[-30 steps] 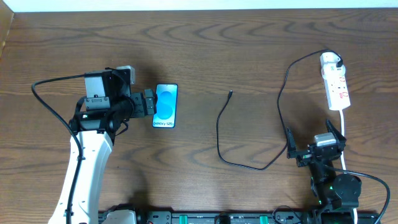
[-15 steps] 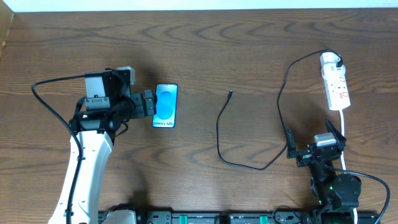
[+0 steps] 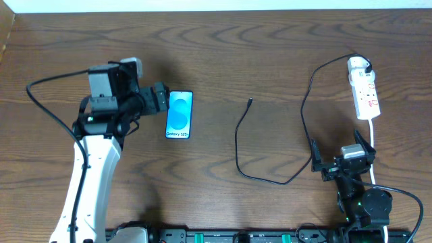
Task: Plug charger to phone and switch on socket
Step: 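Lower the left gripper and close it on the phone's bottom edge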
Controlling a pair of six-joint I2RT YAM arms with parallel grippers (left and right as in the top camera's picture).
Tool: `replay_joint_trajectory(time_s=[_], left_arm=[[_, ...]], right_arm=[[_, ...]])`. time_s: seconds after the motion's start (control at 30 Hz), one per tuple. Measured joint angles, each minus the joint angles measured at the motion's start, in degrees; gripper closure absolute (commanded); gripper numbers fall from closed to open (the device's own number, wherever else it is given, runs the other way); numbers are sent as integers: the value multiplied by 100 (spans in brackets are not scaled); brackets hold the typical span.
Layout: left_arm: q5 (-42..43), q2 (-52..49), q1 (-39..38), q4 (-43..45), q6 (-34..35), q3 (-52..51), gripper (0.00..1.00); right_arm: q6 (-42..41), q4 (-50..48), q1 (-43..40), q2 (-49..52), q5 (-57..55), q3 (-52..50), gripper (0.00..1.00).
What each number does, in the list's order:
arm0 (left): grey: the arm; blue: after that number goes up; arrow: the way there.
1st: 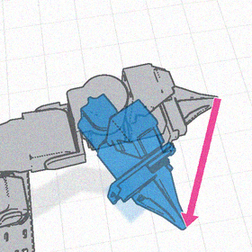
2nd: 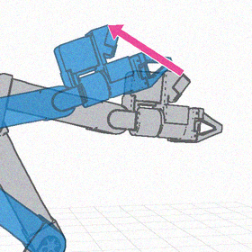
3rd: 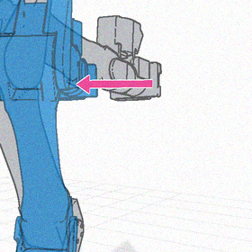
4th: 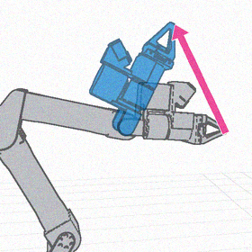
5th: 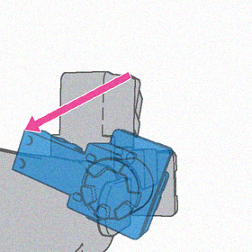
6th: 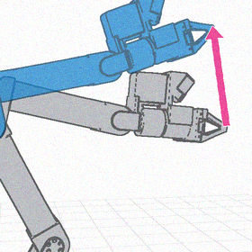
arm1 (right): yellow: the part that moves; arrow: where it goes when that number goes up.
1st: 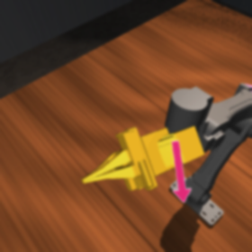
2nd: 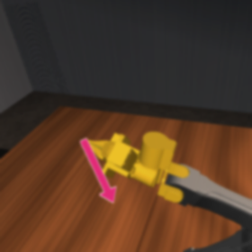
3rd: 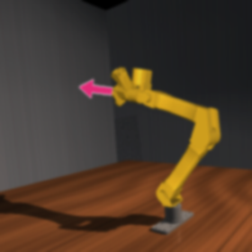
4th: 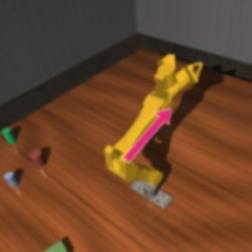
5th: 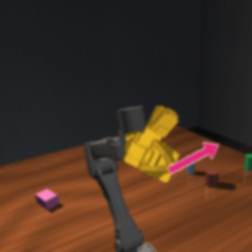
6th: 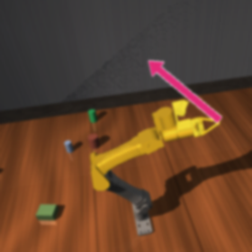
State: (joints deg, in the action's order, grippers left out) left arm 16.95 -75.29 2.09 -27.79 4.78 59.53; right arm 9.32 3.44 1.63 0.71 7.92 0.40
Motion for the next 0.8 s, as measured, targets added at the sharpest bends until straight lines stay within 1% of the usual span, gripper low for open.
replay_joint_trajectory(time_s=[0.23, 0.47, 0.8], left_arm=[[-664, -597, -713, -546, 269, 789, 2], [-1027, -1425, -861, -680, 844, 844, 2], [-1132, -2474, -1161, -664, 1051, 844, 2]], right_arm=[[2, 0, 0, 0, 0, 0, 1], [0, 0, 0, 0, 0, 0, 1], [0, 0, 0, 0, 0, 0, 1]])
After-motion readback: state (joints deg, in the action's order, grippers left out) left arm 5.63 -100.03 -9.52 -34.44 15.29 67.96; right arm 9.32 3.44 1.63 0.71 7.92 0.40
